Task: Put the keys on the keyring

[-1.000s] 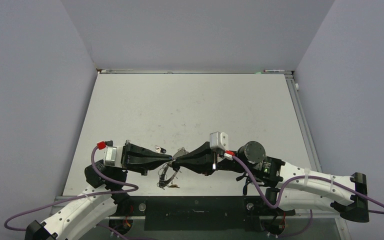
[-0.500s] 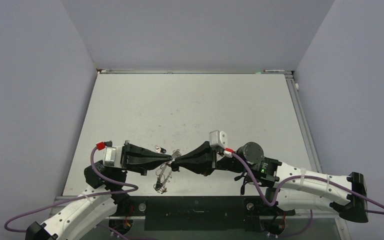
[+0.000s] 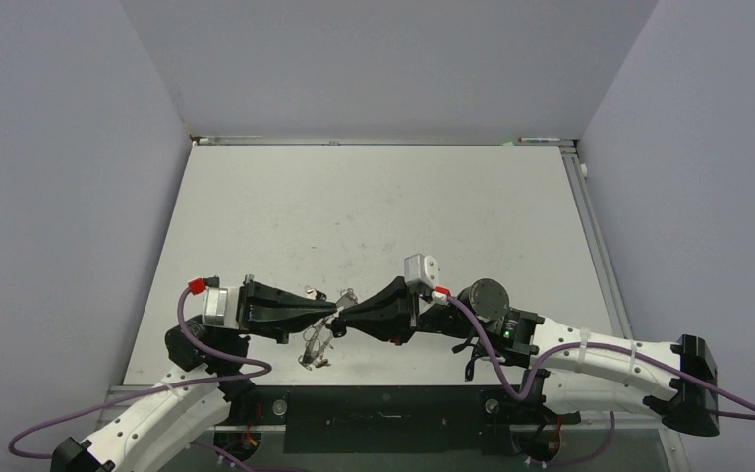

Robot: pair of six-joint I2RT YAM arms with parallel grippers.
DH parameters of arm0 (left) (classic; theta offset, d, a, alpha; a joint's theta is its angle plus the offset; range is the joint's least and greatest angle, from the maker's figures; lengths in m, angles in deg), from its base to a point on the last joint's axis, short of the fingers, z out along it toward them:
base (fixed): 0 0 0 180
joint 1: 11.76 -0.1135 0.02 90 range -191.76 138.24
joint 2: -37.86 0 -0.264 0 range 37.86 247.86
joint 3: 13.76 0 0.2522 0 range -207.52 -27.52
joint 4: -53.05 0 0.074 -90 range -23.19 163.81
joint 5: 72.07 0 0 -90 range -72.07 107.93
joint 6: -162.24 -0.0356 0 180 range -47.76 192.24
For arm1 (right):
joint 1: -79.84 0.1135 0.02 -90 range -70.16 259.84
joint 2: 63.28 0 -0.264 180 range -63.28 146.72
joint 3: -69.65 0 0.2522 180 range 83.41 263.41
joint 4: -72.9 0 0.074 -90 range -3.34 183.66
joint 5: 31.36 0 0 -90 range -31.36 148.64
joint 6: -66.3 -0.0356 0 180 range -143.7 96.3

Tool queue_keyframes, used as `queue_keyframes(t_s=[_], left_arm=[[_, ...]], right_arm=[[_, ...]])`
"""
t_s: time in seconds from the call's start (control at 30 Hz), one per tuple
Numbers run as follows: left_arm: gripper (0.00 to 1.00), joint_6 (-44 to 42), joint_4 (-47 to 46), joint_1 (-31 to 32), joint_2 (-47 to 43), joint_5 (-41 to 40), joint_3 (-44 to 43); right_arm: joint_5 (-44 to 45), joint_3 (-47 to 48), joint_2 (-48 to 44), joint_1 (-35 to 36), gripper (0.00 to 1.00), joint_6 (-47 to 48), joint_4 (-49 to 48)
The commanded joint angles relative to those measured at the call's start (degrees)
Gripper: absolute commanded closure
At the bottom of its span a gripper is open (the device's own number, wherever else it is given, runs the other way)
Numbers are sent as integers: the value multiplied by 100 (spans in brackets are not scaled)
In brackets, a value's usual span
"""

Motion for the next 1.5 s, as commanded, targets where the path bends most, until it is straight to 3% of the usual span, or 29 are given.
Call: queue_keyframes(t_s=[0.0,0.17,0.37,0.47,0.87,1.47], left_arm=[[100,46,-369,-33,-24,-268,-74],[100,59,-380,-50,-26,-260,-68],[100,50,-344,-51,-44,-258,-73],[100,51,-335,-51,-44,-254,-74],[100,86,-344,-51,-35,-240,-83],[100,95,-318,-55,-60,-251,-74]], right_arm=[[-284,122,250,-28,95,-89,-258],[-417,232,422,-29,94,-89,-235],[-243,347,145,-38,69,168,223],[-167,442,-50,-38,62,357,503],[-136,652,-23,-39,61,521,280],[-175,772,280,-34,70,454,9]])
